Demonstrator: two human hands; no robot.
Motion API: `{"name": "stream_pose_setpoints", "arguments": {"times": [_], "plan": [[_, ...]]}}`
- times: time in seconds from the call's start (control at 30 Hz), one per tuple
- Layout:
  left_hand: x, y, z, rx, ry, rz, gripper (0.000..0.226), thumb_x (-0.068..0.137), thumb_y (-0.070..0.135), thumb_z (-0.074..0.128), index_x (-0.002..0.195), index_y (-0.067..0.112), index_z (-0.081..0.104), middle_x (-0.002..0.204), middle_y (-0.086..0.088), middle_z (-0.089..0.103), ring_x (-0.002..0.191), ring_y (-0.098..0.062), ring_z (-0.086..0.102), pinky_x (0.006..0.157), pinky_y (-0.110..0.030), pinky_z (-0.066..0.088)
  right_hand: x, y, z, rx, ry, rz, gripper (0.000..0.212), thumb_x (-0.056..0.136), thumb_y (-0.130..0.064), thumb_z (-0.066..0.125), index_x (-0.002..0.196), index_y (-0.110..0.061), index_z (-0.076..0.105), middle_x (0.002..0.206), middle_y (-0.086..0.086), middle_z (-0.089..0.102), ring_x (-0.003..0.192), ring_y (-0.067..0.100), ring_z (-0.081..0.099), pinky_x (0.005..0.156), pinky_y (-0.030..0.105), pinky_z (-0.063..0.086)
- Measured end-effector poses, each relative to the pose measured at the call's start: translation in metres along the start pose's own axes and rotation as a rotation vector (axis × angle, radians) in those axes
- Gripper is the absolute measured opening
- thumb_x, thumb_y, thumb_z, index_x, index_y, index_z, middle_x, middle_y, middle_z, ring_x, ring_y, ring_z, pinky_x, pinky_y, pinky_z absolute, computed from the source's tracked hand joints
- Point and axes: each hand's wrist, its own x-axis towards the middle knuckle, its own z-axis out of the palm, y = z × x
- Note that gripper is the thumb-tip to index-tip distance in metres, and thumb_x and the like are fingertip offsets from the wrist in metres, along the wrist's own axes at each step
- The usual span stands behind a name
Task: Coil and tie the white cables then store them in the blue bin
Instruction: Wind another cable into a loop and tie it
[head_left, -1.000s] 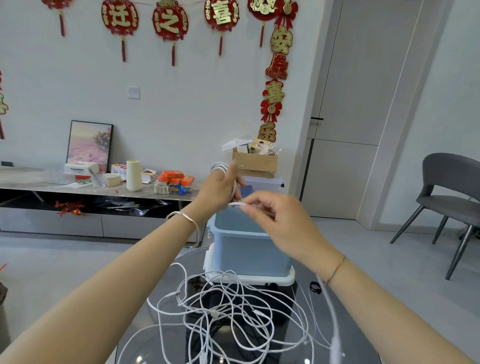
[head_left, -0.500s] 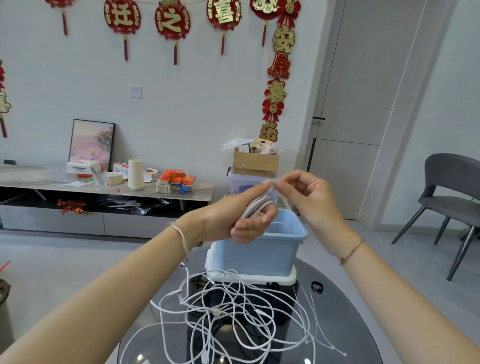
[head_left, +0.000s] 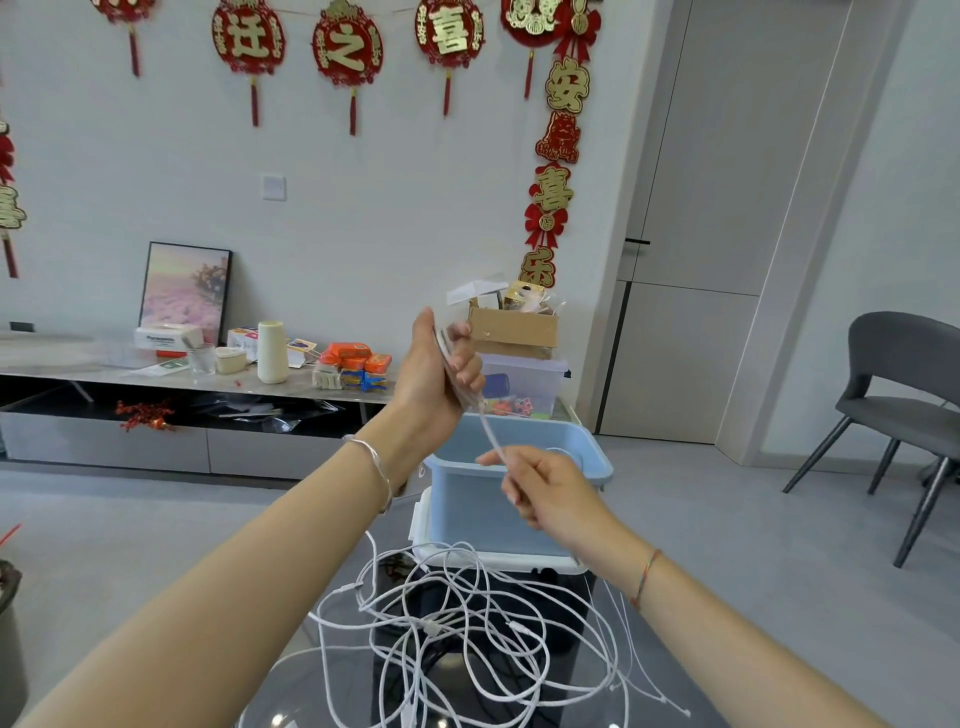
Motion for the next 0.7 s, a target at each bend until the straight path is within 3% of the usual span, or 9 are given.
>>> {"name": "stream_pose_setpoints", "arguments": {"times": [0.1, 0.17, 0.23, 0.27, 0.33, 0.4, 0.5, 0.6, 0.7], "plan": [[0.004, -0.011, -0.009, 0.186, 0.154, 0.058, 0.055, 0.102, 0.049, 0.020, 0.073, 0.014, 0.051, 0.036, 0.006, 0.033, 0.030, -0.009, 0.033, 0.037, -0.017, 0.032, -0.011, 0.000, 0.006, -0.305, -0.062, -0.065, 0.025, 0.101, -0.012, 0.036, 0.098, -0.022, 0.058, 0.061, -0.008, 0.046, 0.051, 0.001, 0.037, 0.056, 0.016, 0.035], [0.004, -0.018, -0.015, 0.424, 0.227, 0.132, 0.059, 0.101, 0.050, 0.017, 0.076, 0.012, 0.055, 0.036, 0.005, 0.039, 0.032, -0.009, 0.040, 0.040, -0.020, 0.034, -0.018, -0.005, 0.008, -0.500, -0.101, -0.133, 0.023, 0.099, -0.013, 0.036, 0.096, -0.015, 0.059, 0.066, -0.010, 0.047, 0.061, 0.004, 0.041, 0.069, 0.026, 0.041], [0.003, -0.022, -0.018, 0.666, 0.266, 0.234, 0.062, 0.102, 0.047, 0.016, 0.076, 0.009, 0.058, 0.036, 0.003, 0.043, 0.032, -0.008, 0.043, 0.037, -0.017, 0.034, -0.027, -0.012, 0.009, -0.651, -0.084, -0.198, 0.027, 0.099, -0.019, 0.038, 0.117, -0.023, 0.058, 0.074, -0.012, 0.050, 0.071, 0.007, 0.046, 0.077, 0.030, 0.043], [0.002, -0.024, -0.020, 0.750, 0.268, 0.262, 0.063, 0.103, 0.045, 0.017, 0.075, 0.007, 0.058, 0.035, 0.002, 0.044, 0.031, -0.008, 0.044, 0.035, -0.015, 0.033, -0.032, -0.016, 0.009, -0.723, -0.060, -0.228, 0.029, 0.100, -0.022, 0.038, 0.124, -0.027, 0.055, 0.079, -0.011, 0.052, 0.075, 0.009, 0.048, 0.076, 0.030, 0.043], [-0.001, -0.029, -0.021, 0.883, 0.220, 0.247, 0.063, 0.103, 0.042, 0.020, 0.069, 0.004, 0.058, 0.034, 0.000, 0.045, 0.030, -0.008, 0.043, 0.034, -0.014, 0.034, -0.039, -0.028, 0.007, -0.801, 0.017, -0.307, 0.022, 0.100, -0.027, 0.040, 0.119, -0.025, 0.052, 0.074, -0.011, 0.052, 0.070, 0.009, 0.050, 0.065, 0.028, 0.039], [-0.003, -0.034, -0.025, 1.100, 0.082, 0.218, 0.060, 0.104, 0.038, 0.025, 0.070, 0.003, 0.061, 0.041, -0.004, 0.051, 0.037, -0.010, 0.046, 0.041, -0.013, 0.038, -0.041, -0.039, 0.003, -0.785, 0.091, -0.393, 0.012, 0.098, -0.029, 0.044, 0.103, -0.020, 0.050, 0.064, -0.011, 0.051, 0.057, 0.008, 0.042, 0.056, 0.026, 0.034], [-0.016, -0.039, -0.030, 1.356, -0.231, 0.012, 0.034, 0.104, 0.023, 0.030, 0.099, 0.011, 0.061, 0.051, 0.001, 0.054, 0.052, -0.014, 0.050, 0.058, -0.018, 0.042, -0.034, -0.044, -0.010, -0.684, 0.180, -0.447, 0.010, 0.094, -0.029, 0.054, 0.089, -0.021, 0.051, 0.072, -0.009, 0.067, 0.056, 0.004, 0.050, 0.058, 0.024, 0.040], [-0.030, -0.039, -0.026, 1.278, -0.396, -0.163, 0.052, 0.104, 0.039, 0.017, 0.081, 0.011, 0.054, 0.046, 0.001, 0.053, 0.052, -0.018, 0.054, 0.057, -0.019, 0.043, -0.027, -0.044, -0.024, -0.408, 0.196, -0.415, 0.010, 0.089, -0.021, 0.063, 0.085, -0.017, 0.055, 0.069, -0.009, 0.065, 0.055, 0.014, 0.057, 0.057, 0.025, 0.044], [-0.032, -0.037, -0.020, 1.110, -0.474, -0.318, 0.073, 0.097, 0.058, 0.007, 0.073, 0.008, 0.054, 0.044, -0.005, 0.043, 0.042, -0.016, 0.045, 0.049, -0.018, 0.041, -0.021, -0.038, -0.032, -0.154, 0.158, -0.364, 0.013, 0.086, -0.013, 0.066, 0.085, -0.006, 0.055, 0.064, 0.013, 0.063, 0.053, 0.030, 0.056, 0.059, 0.035, 0.042]]}}
